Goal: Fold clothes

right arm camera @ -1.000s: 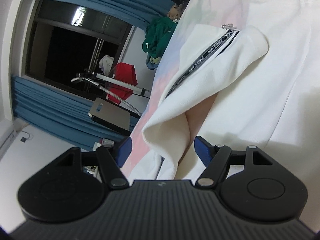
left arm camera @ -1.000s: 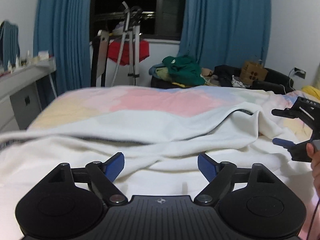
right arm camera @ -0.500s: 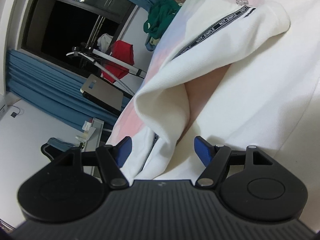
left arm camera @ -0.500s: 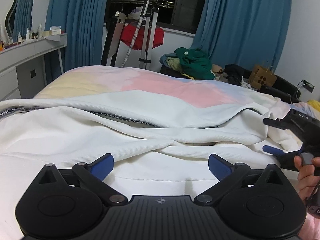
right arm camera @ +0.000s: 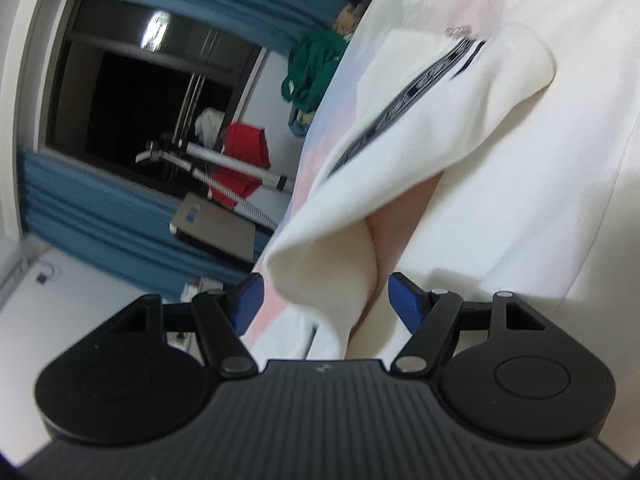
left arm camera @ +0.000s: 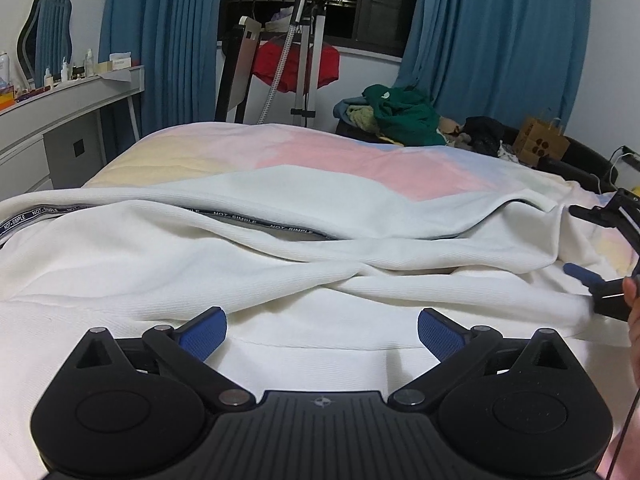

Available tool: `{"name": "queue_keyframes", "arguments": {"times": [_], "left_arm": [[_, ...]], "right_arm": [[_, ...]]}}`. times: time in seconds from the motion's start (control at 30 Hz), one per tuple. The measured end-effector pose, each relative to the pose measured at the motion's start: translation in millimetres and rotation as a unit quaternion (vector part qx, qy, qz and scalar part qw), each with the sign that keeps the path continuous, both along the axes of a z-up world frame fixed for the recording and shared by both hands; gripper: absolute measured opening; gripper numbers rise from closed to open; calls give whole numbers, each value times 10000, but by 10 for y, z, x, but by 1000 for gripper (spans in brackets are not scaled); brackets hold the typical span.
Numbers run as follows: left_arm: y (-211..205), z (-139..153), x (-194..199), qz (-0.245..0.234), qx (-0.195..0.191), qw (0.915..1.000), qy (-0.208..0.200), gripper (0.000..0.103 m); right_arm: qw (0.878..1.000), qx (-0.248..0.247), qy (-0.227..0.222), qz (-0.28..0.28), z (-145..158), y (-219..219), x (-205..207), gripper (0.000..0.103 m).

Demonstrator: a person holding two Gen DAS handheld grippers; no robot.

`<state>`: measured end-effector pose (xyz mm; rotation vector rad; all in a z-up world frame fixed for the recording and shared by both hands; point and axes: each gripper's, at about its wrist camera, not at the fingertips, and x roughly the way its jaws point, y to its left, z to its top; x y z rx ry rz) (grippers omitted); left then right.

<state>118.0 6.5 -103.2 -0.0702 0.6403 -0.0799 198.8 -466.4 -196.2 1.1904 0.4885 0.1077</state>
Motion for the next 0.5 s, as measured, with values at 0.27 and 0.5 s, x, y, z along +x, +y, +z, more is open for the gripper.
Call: {"name": "queue_keyframes", "arguments": {"times": [0.27,0.5], "left_arm": [[65,-102,96,98,-338,9990,282,103],[105,-197,184,236,-547,9971,470,103]], "right_arm": [[9951,802,209,-533,-257,-304,269,72],[9938,785,261,-743,-400,-348,631,69]]}}
